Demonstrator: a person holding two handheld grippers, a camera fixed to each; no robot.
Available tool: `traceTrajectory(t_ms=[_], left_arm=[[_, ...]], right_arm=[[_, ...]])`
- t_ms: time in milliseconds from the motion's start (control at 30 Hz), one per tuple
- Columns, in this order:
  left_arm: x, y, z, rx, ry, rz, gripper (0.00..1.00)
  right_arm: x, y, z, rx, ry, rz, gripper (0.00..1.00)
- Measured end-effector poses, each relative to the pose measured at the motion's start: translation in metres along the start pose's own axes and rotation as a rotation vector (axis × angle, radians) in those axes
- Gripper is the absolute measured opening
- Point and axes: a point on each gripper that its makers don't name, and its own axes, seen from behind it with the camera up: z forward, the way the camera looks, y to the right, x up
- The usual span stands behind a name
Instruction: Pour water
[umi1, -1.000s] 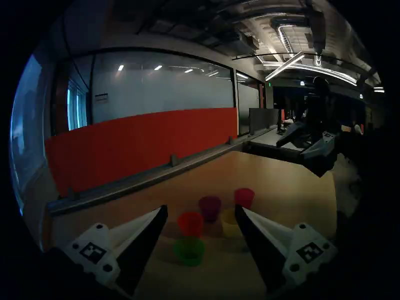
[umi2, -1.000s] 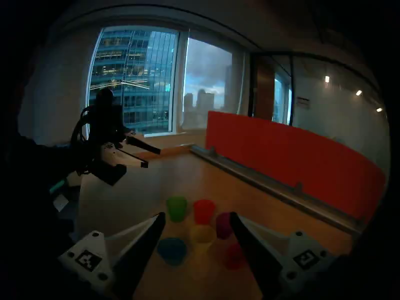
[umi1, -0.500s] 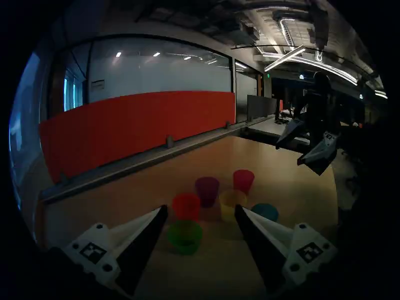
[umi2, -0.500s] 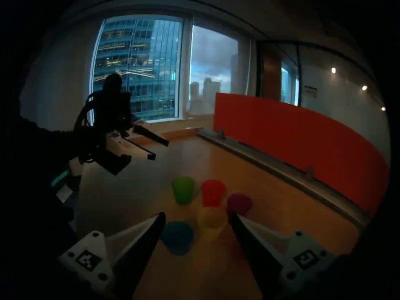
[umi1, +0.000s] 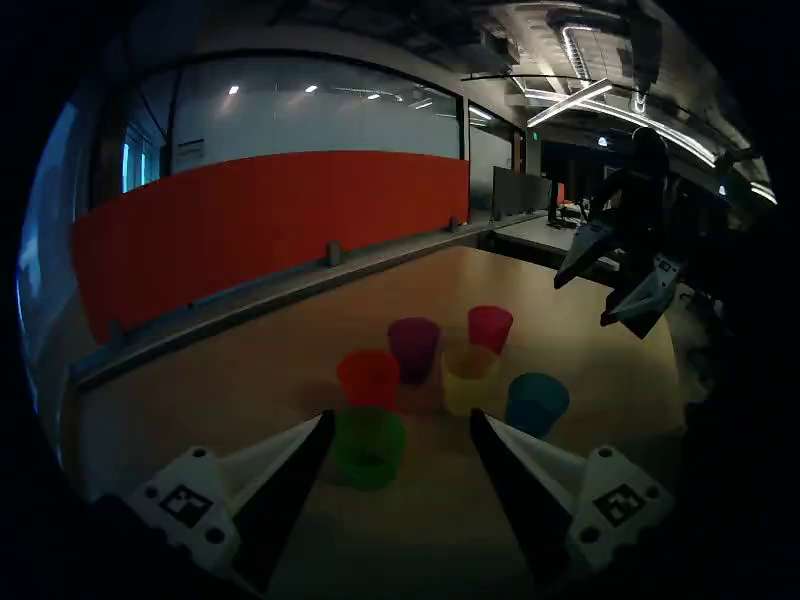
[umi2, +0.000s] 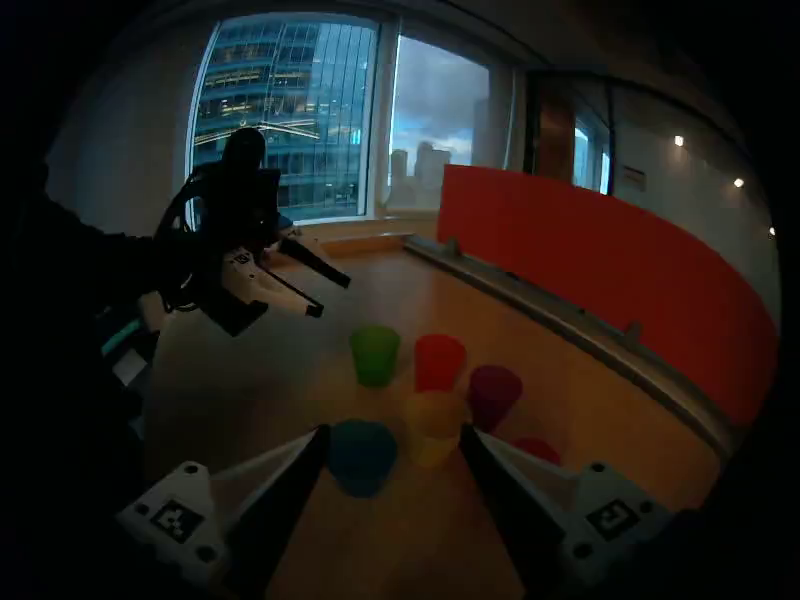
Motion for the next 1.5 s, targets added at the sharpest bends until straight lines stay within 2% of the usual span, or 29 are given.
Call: traceTrajectory(t_ms=[500, 900, 1300, 1500], left_arm=[[-0.041, -0.005, 0.018, -0.011, -0.086, -0.011, 1.0], [-0.071, -0.015, 0.036, -0.013, -0.16, -0.016, 1.0], [-0.087, -0.027, 0.058, -0.017, -0.207, -0.023, 1.0], [-0.086, -0.027, 0.069, -0.029, -0.213, -0.014, 1.0]], right_arm=[[-0.032, -0.014, 0.023, 0.037, -0.063, -0.011, 1.0], [-0.05, -0.02, 0.04, 0.06, -0.102, -0.039, 1.0], [-0.064, -0.026, 0.057, 0.086, -0.131, -0.03, 1.0], [-0.071, -0.026, 0.064, 0.091, -0.145, -0.031, 1.0]])
